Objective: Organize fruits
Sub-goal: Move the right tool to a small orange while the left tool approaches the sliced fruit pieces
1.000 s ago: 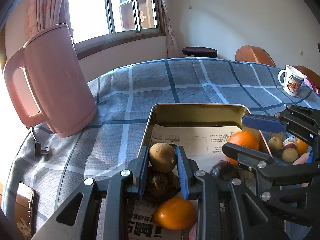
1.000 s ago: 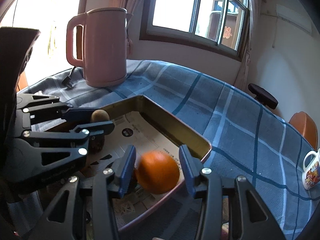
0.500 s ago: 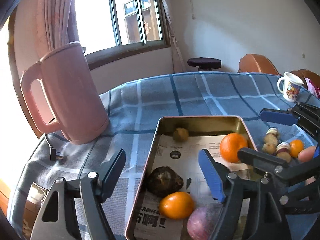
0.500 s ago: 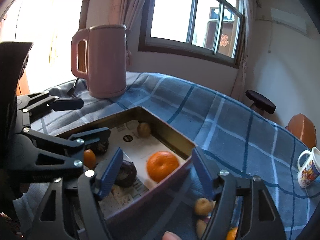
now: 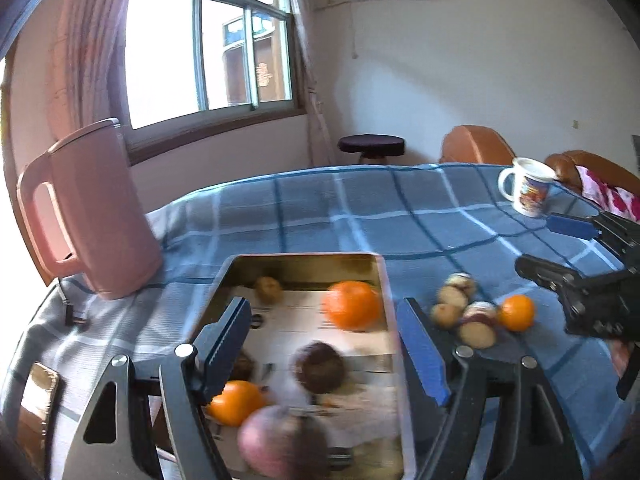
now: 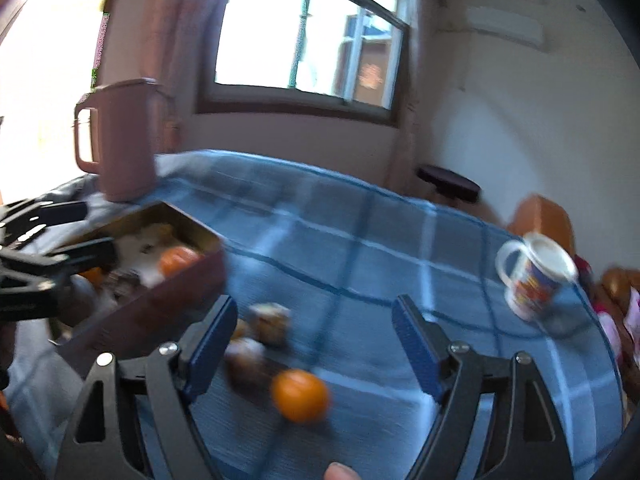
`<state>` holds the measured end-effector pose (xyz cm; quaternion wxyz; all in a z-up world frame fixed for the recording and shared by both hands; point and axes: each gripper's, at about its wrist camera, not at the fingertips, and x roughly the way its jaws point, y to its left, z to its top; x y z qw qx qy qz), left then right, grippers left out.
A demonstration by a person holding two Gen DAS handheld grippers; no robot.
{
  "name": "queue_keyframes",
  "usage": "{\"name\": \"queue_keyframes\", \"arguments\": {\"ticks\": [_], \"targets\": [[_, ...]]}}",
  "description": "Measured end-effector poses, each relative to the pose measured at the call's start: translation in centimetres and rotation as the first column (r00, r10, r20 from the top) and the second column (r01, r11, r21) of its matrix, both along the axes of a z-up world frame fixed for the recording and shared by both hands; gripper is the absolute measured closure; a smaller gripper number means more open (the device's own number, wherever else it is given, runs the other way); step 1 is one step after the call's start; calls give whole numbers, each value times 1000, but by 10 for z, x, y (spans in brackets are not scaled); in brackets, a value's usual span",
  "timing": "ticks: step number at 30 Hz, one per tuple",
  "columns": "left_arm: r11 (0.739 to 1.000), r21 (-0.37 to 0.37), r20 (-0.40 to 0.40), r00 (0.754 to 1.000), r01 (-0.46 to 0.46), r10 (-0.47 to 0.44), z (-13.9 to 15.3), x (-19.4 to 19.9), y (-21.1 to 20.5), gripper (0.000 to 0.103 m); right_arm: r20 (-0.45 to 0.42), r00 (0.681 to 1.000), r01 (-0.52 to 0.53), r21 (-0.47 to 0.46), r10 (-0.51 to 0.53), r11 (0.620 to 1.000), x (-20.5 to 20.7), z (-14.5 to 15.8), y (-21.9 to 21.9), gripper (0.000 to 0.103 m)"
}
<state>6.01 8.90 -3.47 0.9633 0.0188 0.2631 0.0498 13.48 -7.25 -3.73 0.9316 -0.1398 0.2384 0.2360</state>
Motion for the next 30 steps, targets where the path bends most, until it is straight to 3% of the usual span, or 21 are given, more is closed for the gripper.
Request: {"name": "queue_keyframes", "arguments": {"ticks": [4,12,16,20,26,30], "targets": [[999,-4,-16,999,43,-43,-7,4,-22,26,-38,997,64,-1,-64,998,7,-9,-21,21],[996,16,-48,995,86,-86,-17,13,-50,26,-130,992,-7,-5,7,1000,10,-26,-19,23],[995,17,-74,993,93,-92,-21,21,-50,26,-172,985,-29,-22,25,999,12,-34,-14,40],[997,38,-95,993,71,-67,-24,28,-43,26,-237,969,-75,-12,70,997,14,-41,-11,42],[999,25,-107,994,26,-23,-25,33,-24,26,-255,962,-113,-52,96,992,10,-46,0,44],[1000,6,-87,996,19,-18,-23,29,-22,26,-272,957,-131,-86,103,988,9,-51,6,61]]}}
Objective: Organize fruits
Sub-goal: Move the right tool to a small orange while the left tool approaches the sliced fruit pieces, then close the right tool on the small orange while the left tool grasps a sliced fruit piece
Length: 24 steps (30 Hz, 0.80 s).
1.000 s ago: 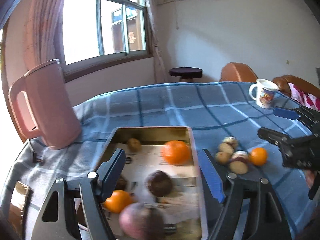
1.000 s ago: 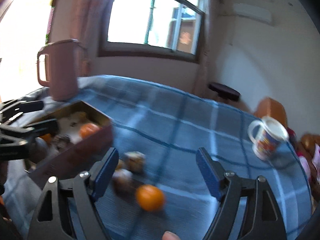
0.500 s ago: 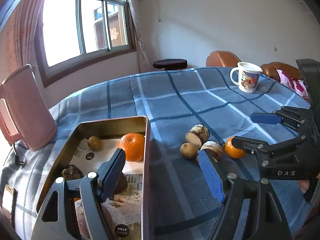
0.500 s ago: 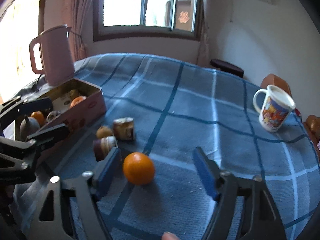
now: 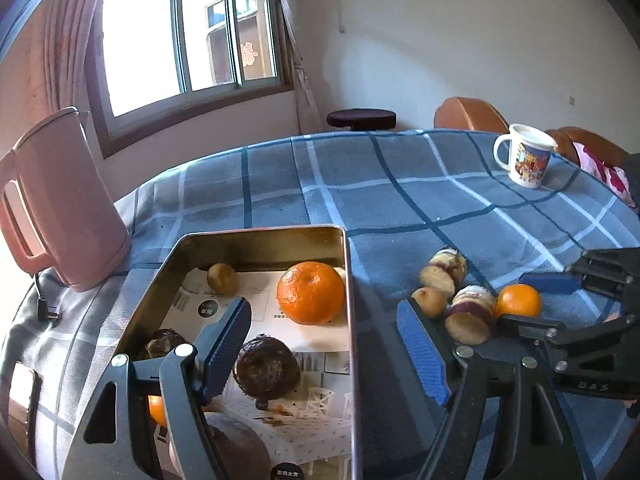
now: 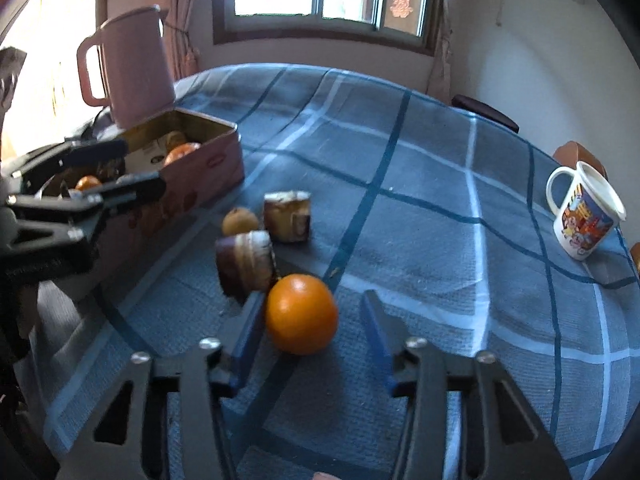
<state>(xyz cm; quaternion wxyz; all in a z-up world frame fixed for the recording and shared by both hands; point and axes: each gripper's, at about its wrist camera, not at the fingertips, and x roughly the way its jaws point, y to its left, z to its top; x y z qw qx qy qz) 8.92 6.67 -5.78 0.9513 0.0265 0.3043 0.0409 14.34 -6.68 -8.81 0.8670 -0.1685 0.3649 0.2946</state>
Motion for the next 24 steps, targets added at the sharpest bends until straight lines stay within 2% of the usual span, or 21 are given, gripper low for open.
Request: {"name": "queue_keyframes", "arguments": {"ticks": [1,5,11,15,18,21,23,24], "targets": [[1000,-5,5,1000,9,-9,1,-2,-2,26,4,1000,-2,1,2,1000,0,0,0,65],[997,-13,0,998,71,-71,0,-3,-21,26,21,999,26,7,-26,1000,-1,3,-6,65],[988,-15,-26,988,151,-151,-1,5,-51,26,87,985,149,-12,-148,989,7,9,-29,65],[983,-21,-60,981,181,-182,-5,17,-66,26,78,976,203,17,-204,979,15,12,-47,65],[979,-53,-106,974,195,-200,-11,28,-71,26,75,974,214,37,-216,976,15,15,-51,65],[979,-52,-112,973,198,-202,-12,29,-73,27,70,974,213,43,-216,976,16,15,-51,65],[977,-45,-129,969,206,-210,-15,31,-77,44,62,974,213,44,-216,976,17,14,-51,65],[976,-49,-140,966,212,-217,-16,32,-77,48,58,975,214,46,-217,976,17,14,-52,65]]}}
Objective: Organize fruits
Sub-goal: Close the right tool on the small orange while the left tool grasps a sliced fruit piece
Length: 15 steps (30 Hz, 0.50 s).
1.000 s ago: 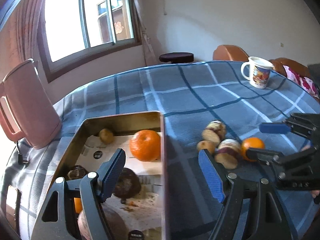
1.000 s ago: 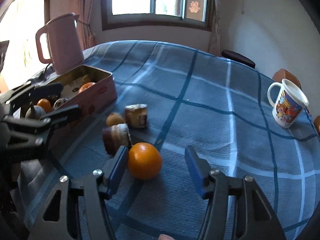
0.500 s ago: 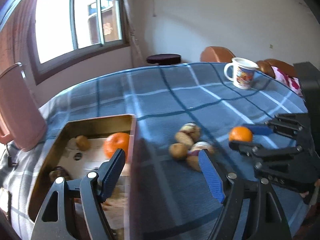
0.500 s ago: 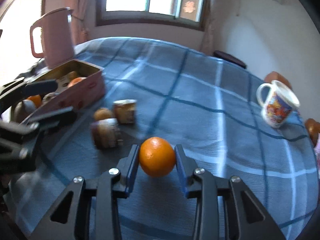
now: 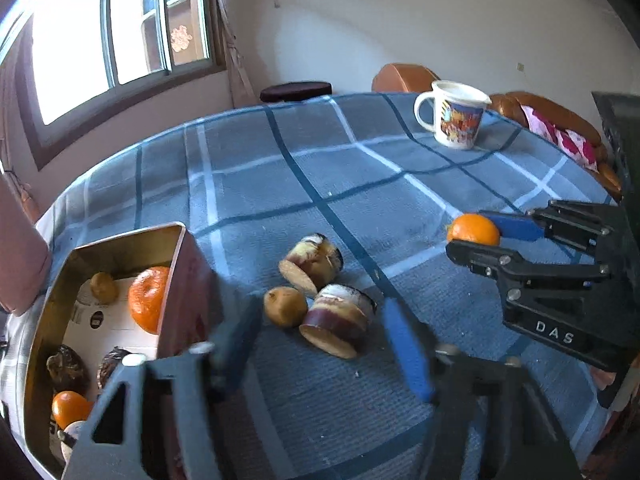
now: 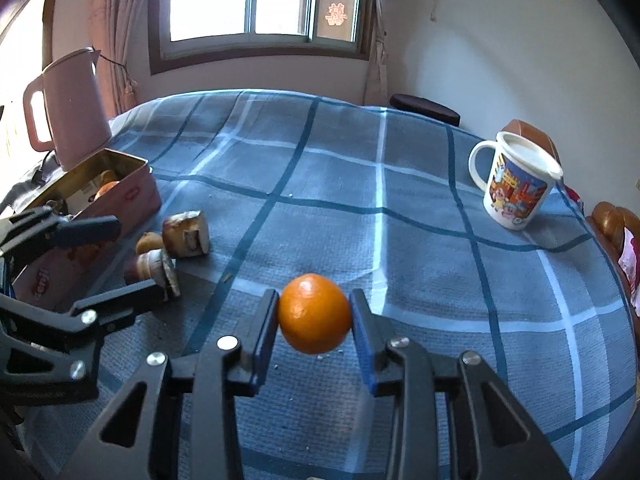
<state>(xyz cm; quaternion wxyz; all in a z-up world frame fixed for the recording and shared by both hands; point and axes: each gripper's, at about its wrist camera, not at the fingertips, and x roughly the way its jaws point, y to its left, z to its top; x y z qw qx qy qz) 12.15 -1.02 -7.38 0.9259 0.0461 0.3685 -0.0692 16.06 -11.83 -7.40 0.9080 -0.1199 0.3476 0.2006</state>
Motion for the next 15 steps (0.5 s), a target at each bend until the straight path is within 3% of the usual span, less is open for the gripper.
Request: {"name": "queue_keyframes", "arguments": {"ticks": [1,10,11,15], "targets": [[1000,-7,-17,1000,10,-10,-2,2,-1,53,0,1000,3,4,-3,1000,0,0,0,65],[998,47,-15,999,33,-32,-3,5,-14,53,-45,999,-12,8,12,1000,6,-5,1,65],[998,48,-12,999,30,-30,-3,4,-14,60,-43,999,-12,10,12,1000,6,-5,1,65],[997,54,-3,999,48,-48,-2,1,-15,60,-37,999,-8,15,8,1000,5,-5,0,65]]}}
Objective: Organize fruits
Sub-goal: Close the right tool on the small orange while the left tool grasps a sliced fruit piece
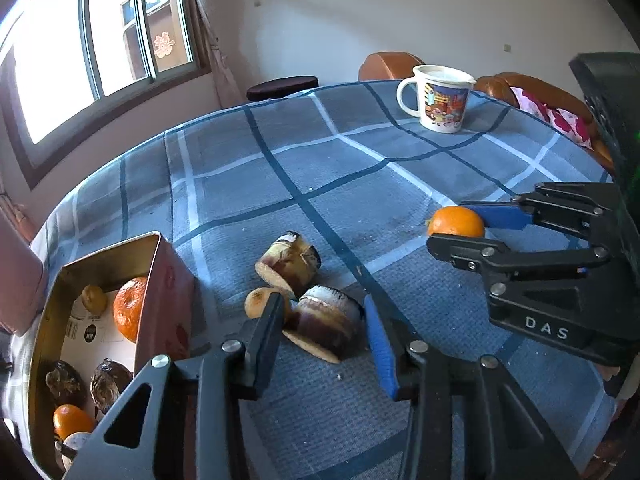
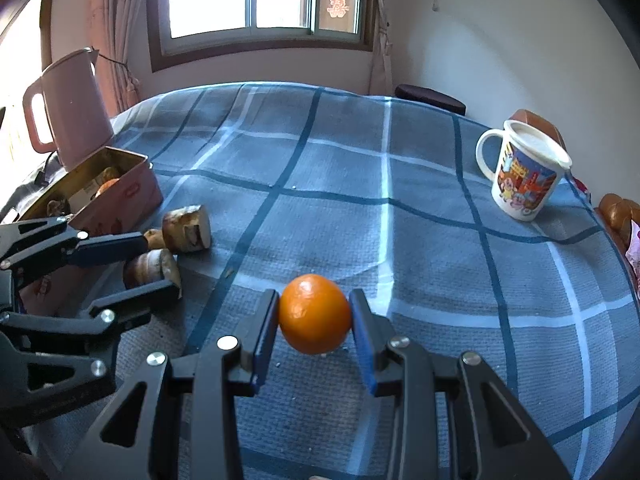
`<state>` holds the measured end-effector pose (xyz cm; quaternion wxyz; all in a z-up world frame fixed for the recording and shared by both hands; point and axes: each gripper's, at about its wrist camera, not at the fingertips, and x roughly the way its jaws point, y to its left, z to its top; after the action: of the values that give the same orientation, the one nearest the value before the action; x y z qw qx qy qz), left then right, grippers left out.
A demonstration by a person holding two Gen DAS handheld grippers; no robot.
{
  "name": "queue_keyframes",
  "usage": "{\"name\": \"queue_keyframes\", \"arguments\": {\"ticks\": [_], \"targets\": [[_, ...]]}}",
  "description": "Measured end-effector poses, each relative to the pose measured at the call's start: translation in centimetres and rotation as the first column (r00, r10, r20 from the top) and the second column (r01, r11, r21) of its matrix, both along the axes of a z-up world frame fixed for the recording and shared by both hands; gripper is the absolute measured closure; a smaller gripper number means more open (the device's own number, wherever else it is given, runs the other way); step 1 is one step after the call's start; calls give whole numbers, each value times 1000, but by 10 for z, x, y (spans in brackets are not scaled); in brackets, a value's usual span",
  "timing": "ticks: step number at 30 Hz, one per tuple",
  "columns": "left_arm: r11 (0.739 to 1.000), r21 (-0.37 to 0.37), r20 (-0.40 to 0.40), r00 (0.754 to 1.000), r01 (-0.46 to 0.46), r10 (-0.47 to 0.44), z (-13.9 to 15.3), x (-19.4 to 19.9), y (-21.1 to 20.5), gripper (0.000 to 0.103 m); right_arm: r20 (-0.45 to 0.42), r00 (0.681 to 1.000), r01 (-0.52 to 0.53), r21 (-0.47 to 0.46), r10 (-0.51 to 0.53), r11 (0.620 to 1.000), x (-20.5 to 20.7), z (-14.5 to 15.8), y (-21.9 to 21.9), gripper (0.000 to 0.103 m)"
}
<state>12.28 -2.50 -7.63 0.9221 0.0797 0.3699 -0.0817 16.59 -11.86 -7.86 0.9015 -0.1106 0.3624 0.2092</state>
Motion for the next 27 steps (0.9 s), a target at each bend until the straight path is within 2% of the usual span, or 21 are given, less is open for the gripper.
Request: {"name": "queue_keyframes", "arguments": {"ticks": [17,27], "targets": [[995,-96,80,996,-23,31,13,-13,18,61,83,996,-26,51,22,998,-14,12,-4,65],[992,-118,123,990,-48,63,18,-19,24,61,120,992,-52,72,43,996,-20,17,-6,65]]}}
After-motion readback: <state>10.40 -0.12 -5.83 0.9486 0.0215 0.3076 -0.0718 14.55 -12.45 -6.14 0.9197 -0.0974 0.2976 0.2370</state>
